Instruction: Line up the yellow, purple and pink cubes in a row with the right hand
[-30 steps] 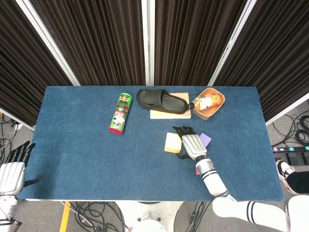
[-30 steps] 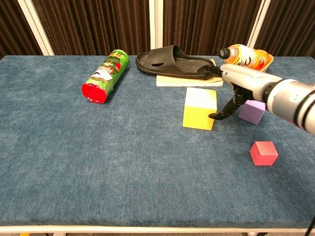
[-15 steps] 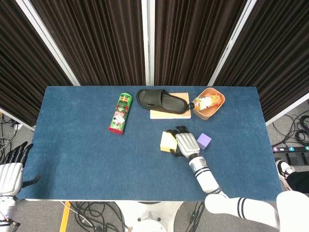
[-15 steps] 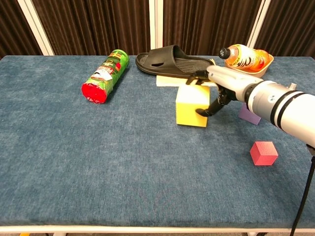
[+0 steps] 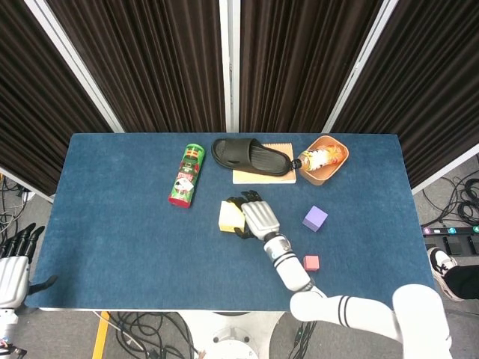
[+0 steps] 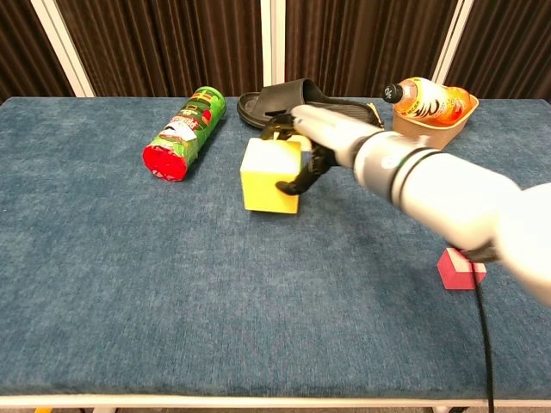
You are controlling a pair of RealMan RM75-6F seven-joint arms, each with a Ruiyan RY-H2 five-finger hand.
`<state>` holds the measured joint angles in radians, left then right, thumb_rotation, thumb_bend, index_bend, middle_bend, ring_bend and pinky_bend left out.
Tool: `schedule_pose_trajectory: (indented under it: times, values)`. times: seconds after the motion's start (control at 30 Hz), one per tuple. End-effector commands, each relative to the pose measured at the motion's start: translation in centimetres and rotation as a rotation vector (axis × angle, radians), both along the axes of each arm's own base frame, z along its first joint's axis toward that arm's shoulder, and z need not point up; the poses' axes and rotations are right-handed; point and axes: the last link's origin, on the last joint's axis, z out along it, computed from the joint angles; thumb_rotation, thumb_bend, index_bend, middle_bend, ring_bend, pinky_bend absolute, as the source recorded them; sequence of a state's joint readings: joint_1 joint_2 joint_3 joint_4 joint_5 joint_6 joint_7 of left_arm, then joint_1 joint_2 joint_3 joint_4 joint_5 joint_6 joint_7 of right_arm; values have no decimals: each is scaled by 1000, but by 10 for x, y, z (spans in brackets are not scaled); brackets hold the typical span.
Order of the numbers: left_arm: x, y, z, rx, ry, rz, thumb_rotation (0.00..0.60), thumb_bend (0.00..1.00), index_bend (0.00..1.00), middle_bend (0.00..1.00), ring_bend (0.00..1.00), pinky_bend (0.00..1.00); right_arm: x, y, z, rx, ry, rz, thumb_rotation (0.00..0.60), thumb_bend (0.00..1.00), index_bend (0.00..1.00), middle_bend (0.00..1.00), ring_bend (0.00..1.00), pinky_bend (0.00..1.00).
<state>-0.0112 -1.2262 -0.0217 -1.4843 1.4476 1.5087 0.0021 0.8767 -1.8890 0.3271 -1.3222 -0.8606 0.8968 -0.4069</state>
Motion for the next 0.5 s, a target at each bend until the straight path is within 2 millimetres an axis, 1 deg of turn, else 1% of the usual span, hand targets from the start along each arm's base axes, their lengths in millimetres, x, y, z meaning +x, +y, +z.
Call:
schedule_pose_trajectory:
  times: [0.03, 0.07, 0.17, 0.2, 0.27, 0.37, 0.47, 0.5]
  values:
    - [0, -1, 0, 2, 0, 2, 600, 60, 135, 156, 107, 157, 10, -1, -14, 18, 21, 1, 600, 257, 172, 245, 21, 0]
    - [-1, -1, 1, 3, 0, 3, 600, 59, 135, 156, 107, 157, 10, -1, -16, 24, 26, 1, 600, 239, 135, 216, 8, 0]
    - [0, -2, 1, 3, 1, 1, 600, 59, 135, 156, 107, 157, 7, 1, -12, 32, 43, 9, 600, 127, 19, 101, 0, 0]
    - [0, -1, 1, 3, 2, 0, 600, 59, 135, 156, 107, 157, 5, 1, -9, 29, 44, 12, 600, 98, 3, 73, 0, 0]
    - [1, 0, 1, 4, 2, -5, 600, 59, 135, 156, 107, 157, 2, 2, 1, 21, 40, 14, 600, 72, 0, 48, 0, 0]
    - [3, 2, 0, 4, 2, -15, 600, 59, 135, 156, 107, 157, -10, 2, 24, -7, 31, 14, 600, 53, 0, 33, 0, 0]
    - [5, 2, 0, 5, 1, -24, 600, 59, 135, 156, 107, 157, -31, 3, 55, -41, 57, 35, 600, 53, 0, 43, 0, 0]
    - [5, 2, 0, 5, 1, -25, 600, 59, 135, 156, 107, 157, -43, 3, 69, -48, 88, 51, 600, 54, 0, 48, 0, 0]
